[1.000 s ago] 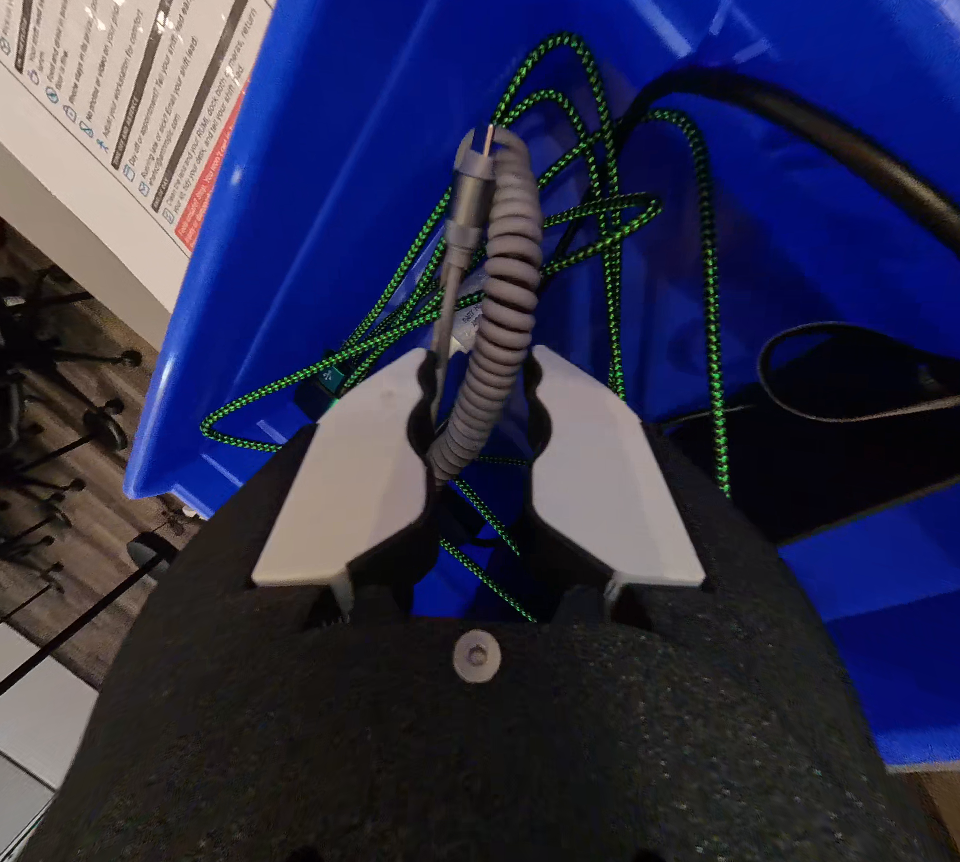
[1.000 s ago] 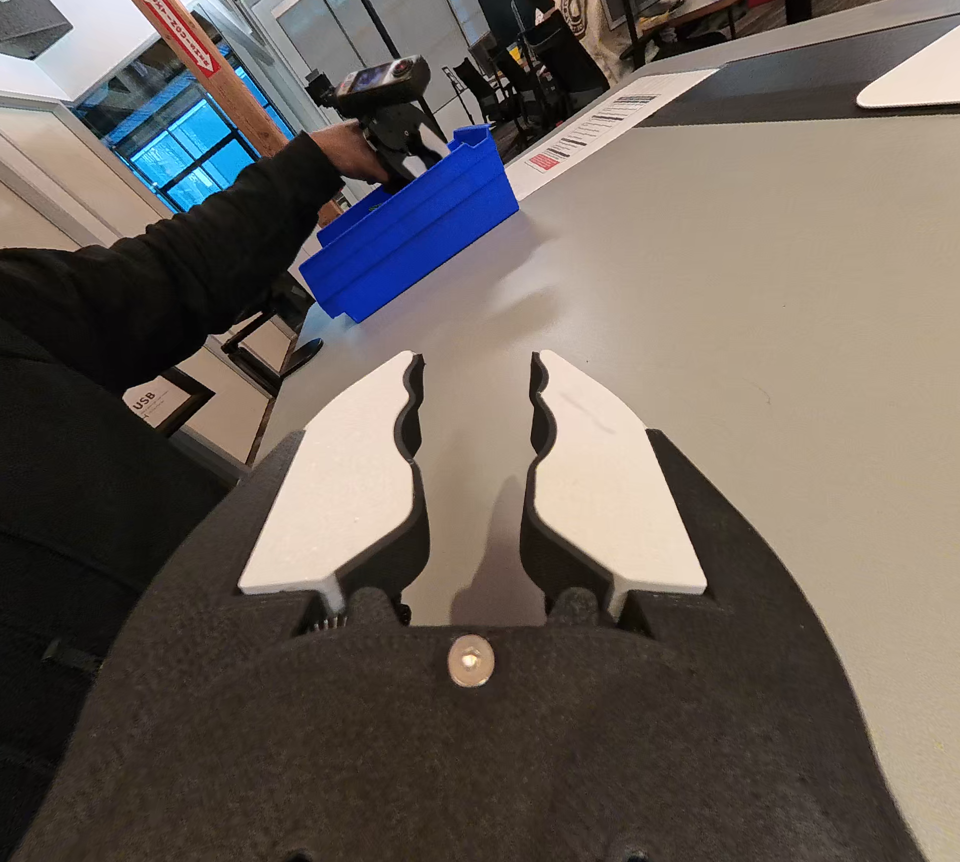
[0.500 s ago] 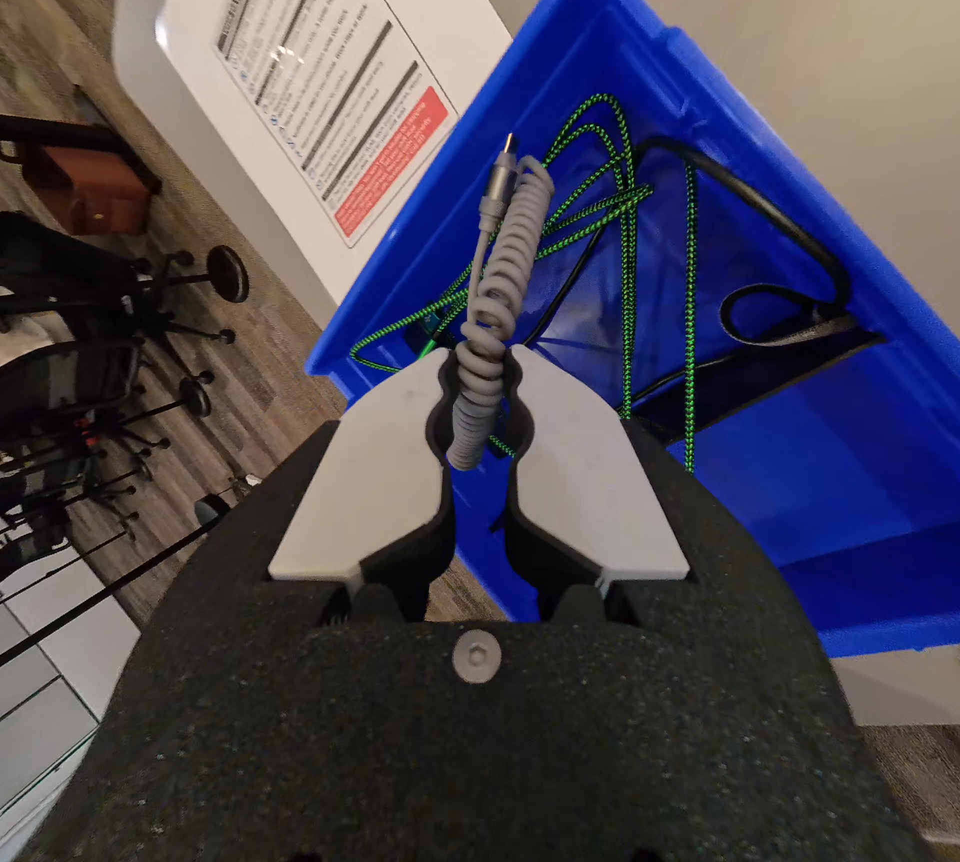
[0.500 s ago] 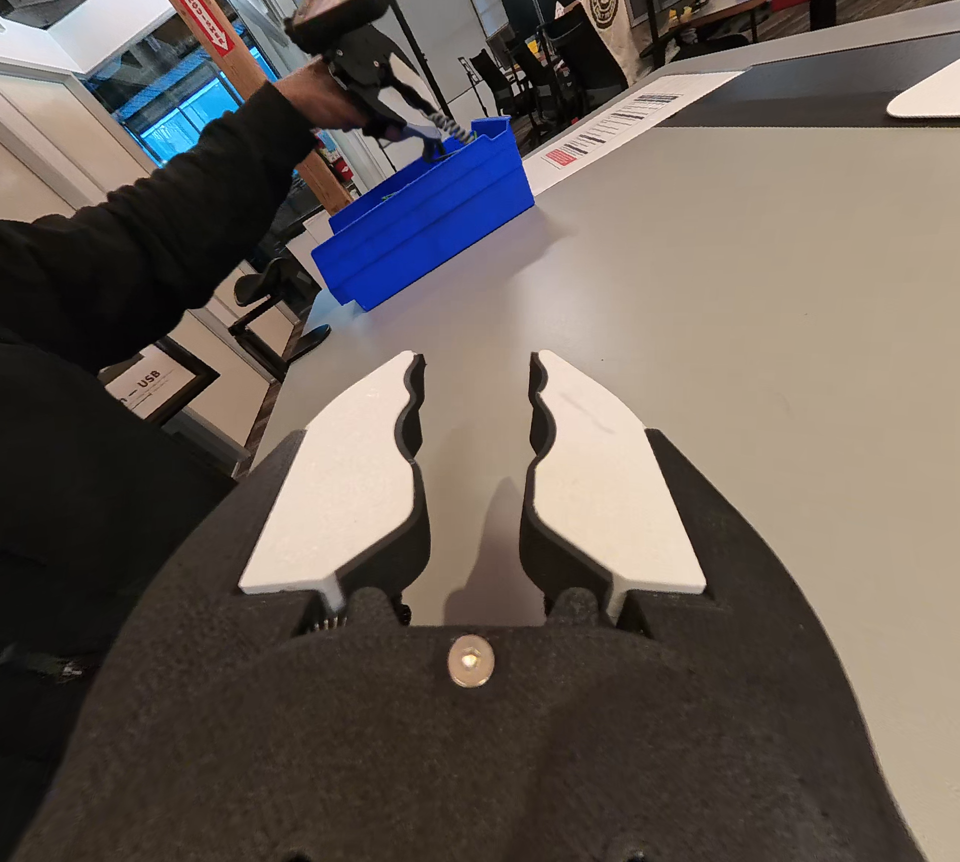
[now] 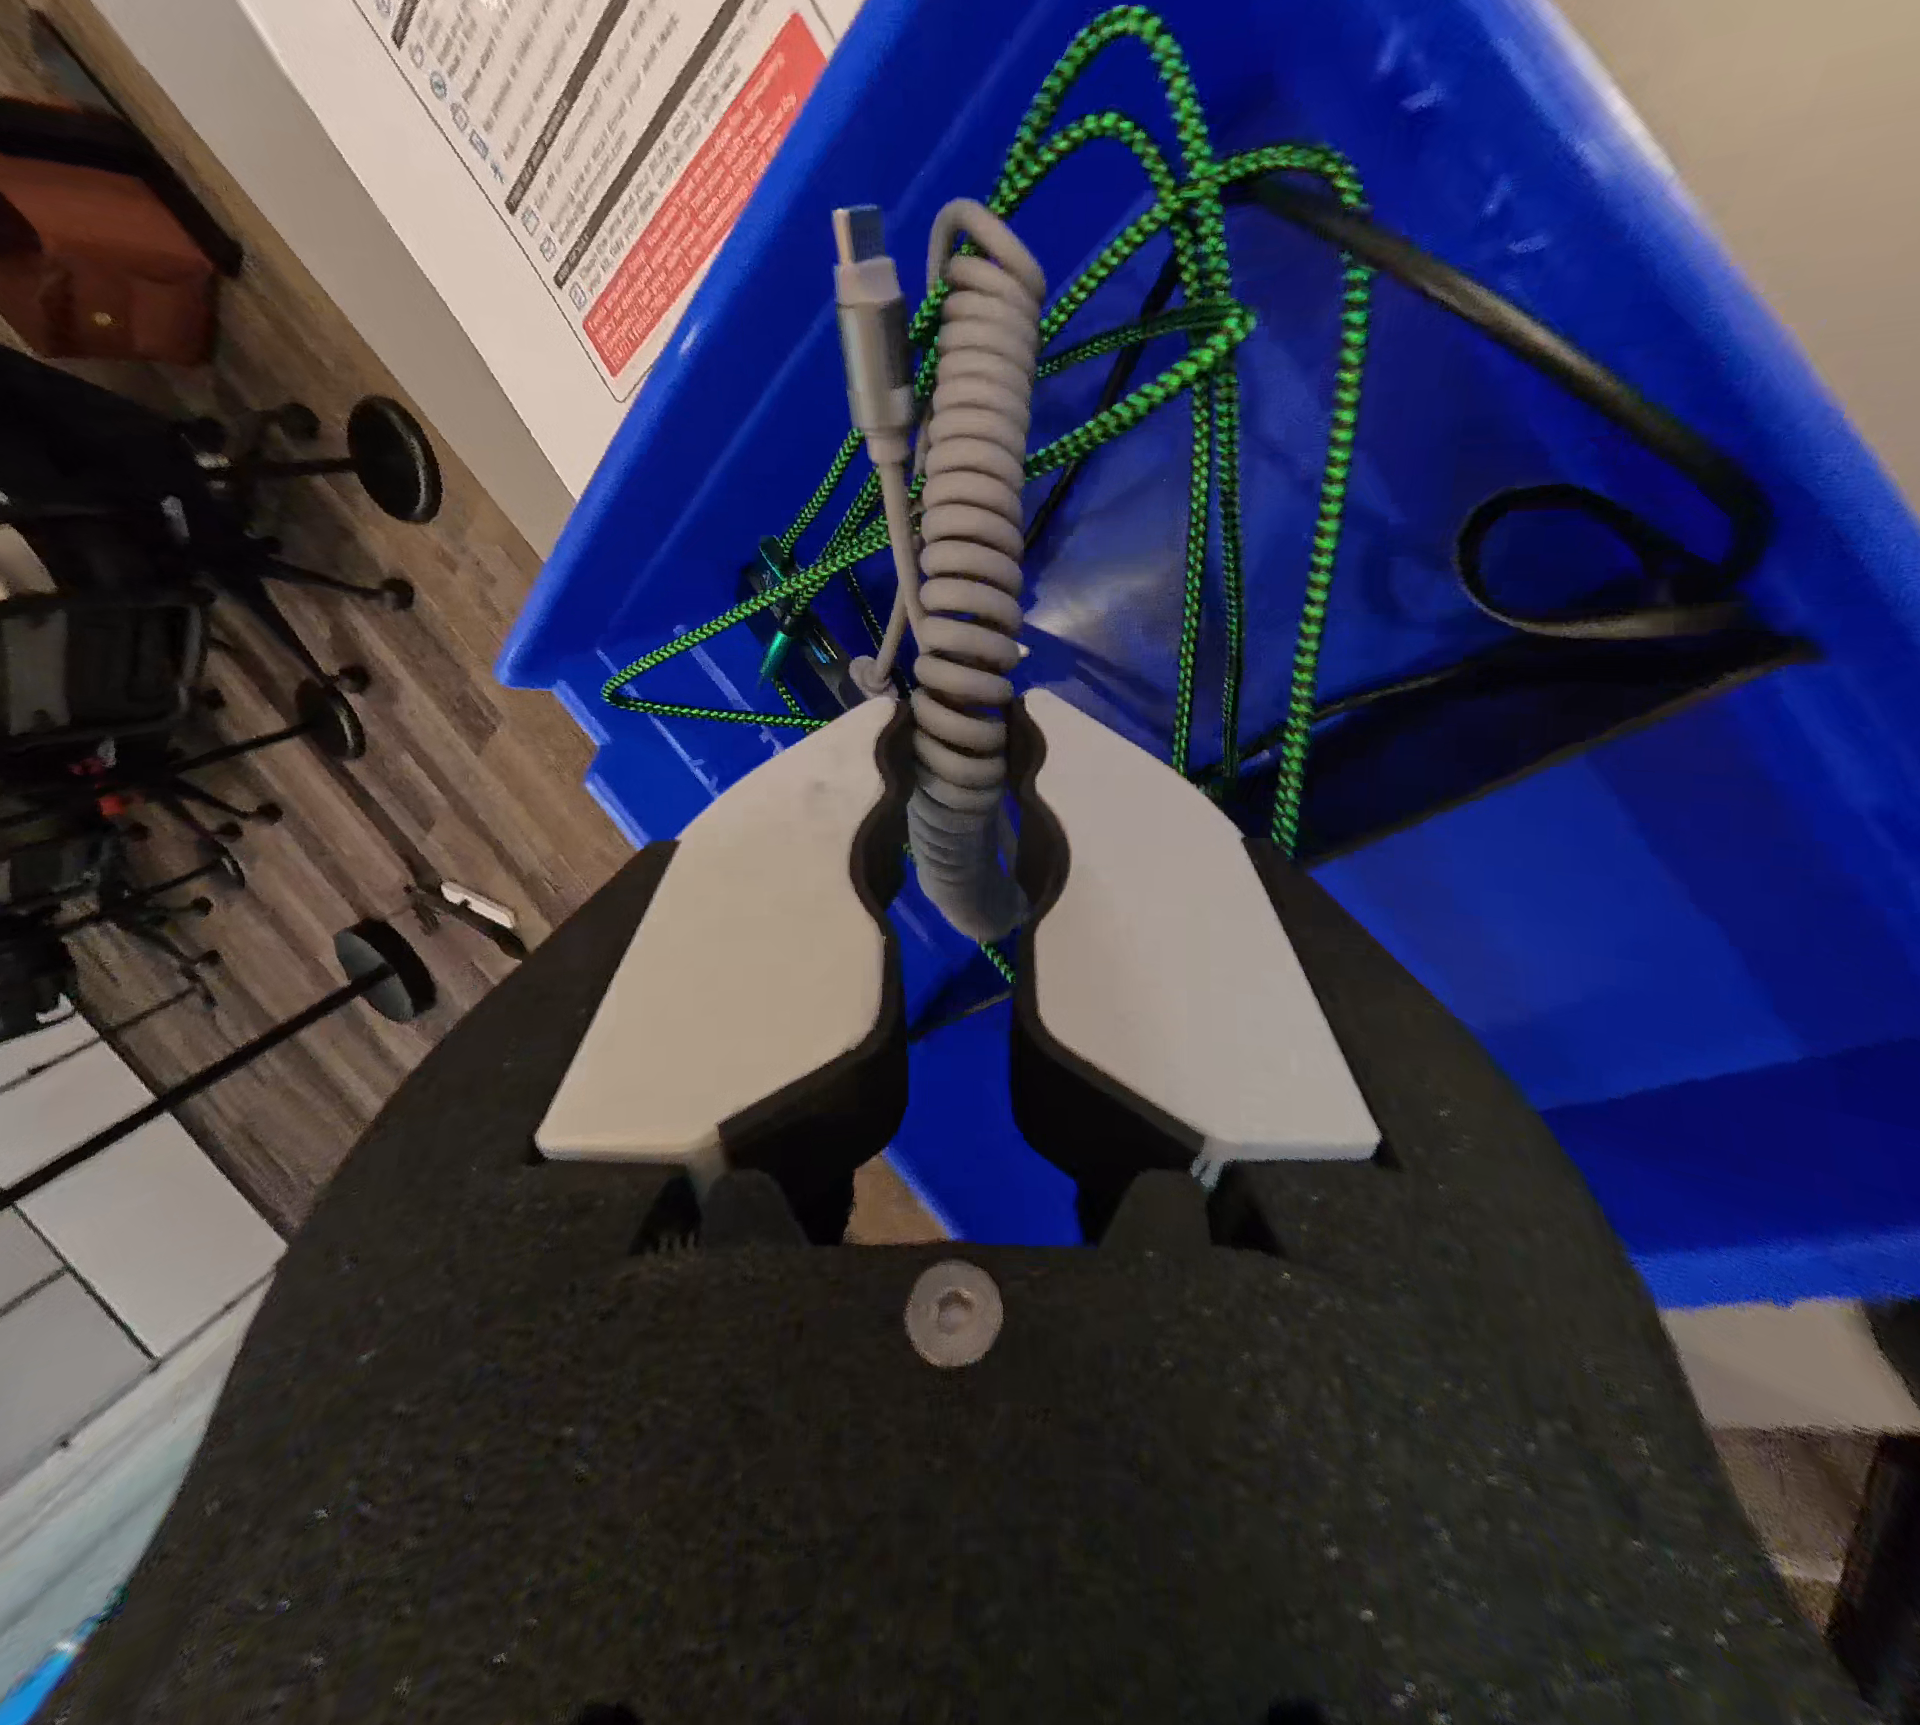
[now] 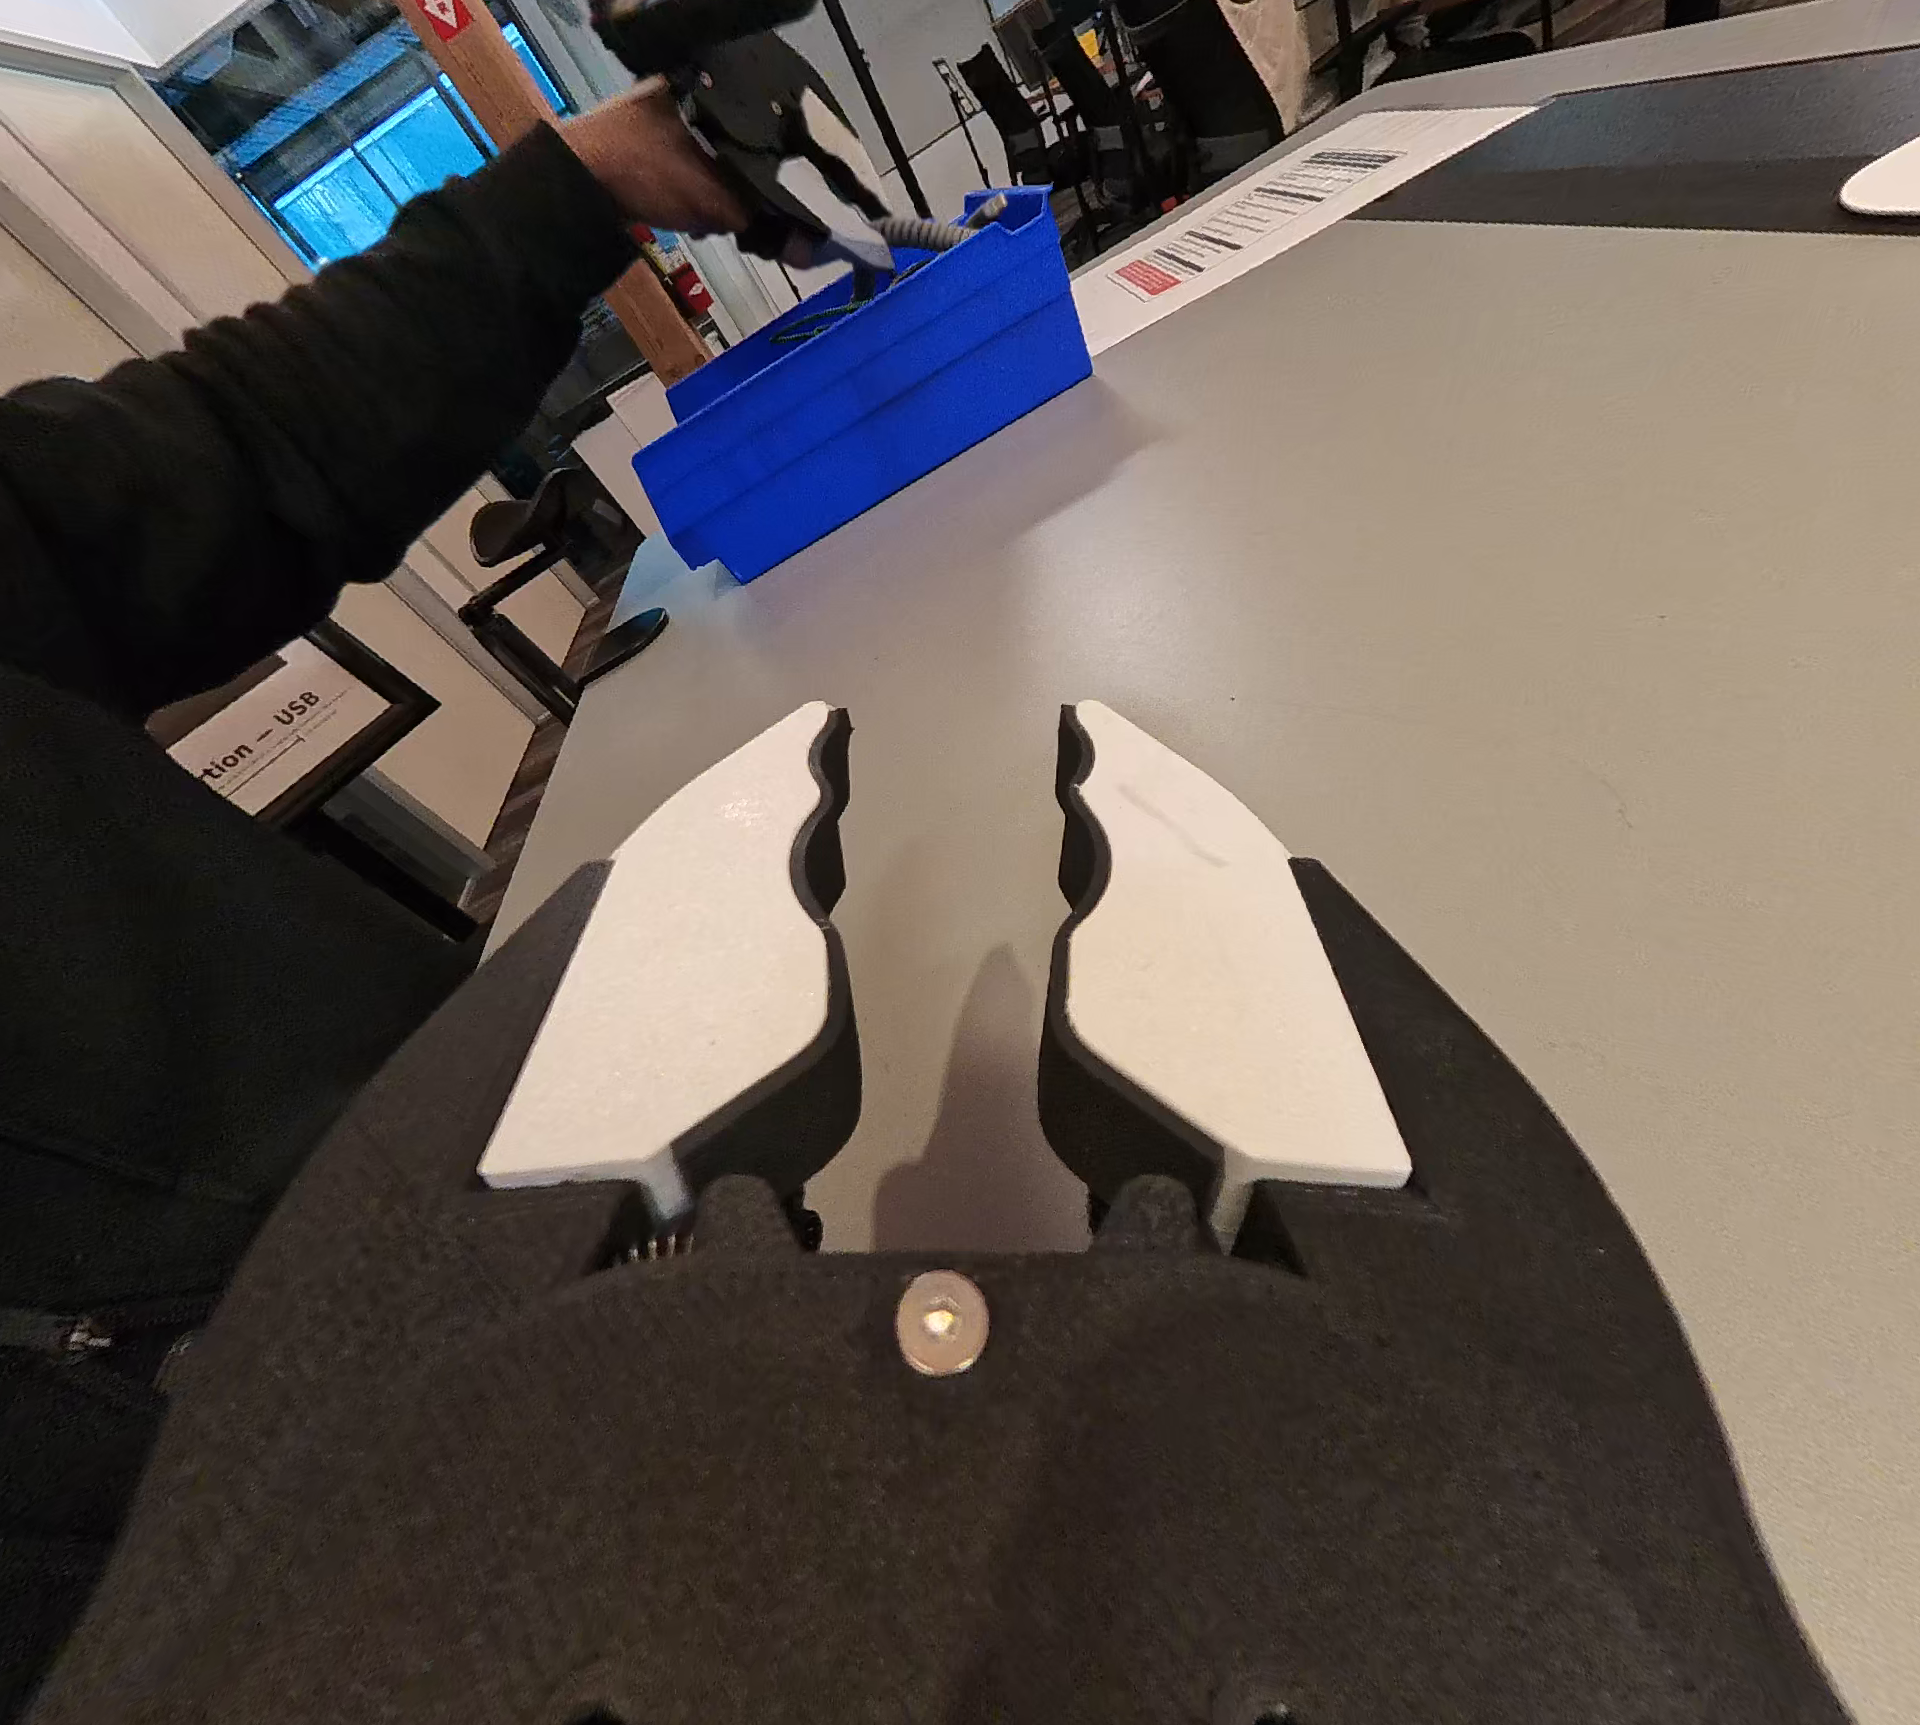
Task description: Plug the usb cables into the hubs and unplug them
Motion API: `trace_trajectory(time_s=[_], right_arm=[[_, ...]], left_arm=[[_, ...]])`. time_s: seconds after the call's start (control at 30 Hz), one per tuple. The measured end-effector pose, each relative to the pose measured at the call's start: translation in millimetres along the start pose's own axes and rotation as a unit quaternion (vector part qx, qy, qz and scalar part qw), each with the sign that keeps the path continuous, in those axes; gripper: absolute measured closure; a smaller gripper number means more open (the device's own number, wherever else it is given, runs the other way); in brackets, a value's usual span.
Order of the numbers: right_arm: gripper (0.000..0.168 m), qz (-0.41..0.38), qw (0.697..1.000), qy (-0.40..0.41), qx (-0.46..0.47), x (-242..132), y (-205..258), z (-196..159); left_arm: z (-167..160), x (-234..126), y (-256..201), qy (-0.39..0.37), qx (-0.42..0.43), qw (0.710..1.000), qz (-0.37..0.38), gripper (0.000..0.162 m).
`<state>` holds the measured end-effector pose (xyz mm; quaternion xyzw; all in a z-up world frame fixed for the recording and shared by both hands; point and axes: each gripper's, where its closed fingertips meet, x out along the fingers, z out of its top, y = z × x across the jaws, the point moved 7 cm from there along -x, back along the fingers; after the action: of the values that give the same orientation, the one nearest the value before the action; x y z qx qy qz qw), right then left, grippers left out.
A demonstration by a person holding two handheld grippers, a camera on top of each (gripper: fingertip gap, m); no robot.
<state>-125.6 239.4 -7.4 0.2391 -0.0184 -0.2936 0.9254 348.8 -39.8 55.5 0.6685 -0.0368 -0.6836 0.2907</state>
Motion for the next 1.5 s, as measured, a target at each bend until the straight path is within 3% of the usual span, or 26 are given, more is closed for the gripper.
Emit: trace_trajectory(time_s=[0.07,0.2,0.23,0.47,0.57,0.7,0.87,1.1,1.5], right_arm=[[0.131,-0.001,1.0,-0.005,0.004,-1.1,-0.9,0.7],[0.131,-0.002,1.0,-0.009,0.01,-2.0,-2.3,1.3],[0.131,-0.001,1.0,-0.008,0.011,-1.8,-2.5,1.2],[0.131,0.002,1.0,-0.008,0.014,-1.9,-2.7,1.2],[0.131,0.005,1.0,-0.007,0.013,-1.7,-2.2,1.0],[0.131,0.01,1.0,-0.001,0.01,-1.2,-0.8,0.3],[0.131,0.015,1.0,-0.002,0.016,-1.9,-1.3,0.4],[0.131,0.018,0.999,-0.01,0.026,-3.7,-3.0,1.7],[0.131,0.017,1.0,-0.014,0.016,-4.7,-1.1,2.0]], left_arm=[[-0.2,8.6,4.0,-0.006,-0.039,0.999,0.009,0.144],[-11.1,27.2,9.3,0.074,-0.106,0.992,0.01,0.099],[-12.5,31.7,10.5,0.089,-0.113,0.989,0.016,0.098],[-23.6,77.0,14.7,0.194,-0.16,0.968,0.023,0.101],[-25.1,92.7,18.1,0.219,-0.155,0.962,0.045,0.113],[-28.2,101.3,23.8,0.232,-0.15,0.957,0.086,0.12],[-33.8,90.7,27.9,0.226,-0.146,0.959,0.091,0.14],[-35.1,31.0,43.7,0.166,-0.168,0.962,0.138,0.143],[-2.0,-155.5,55.3,0.031,-0.155,0.948,0.276,0.146]])
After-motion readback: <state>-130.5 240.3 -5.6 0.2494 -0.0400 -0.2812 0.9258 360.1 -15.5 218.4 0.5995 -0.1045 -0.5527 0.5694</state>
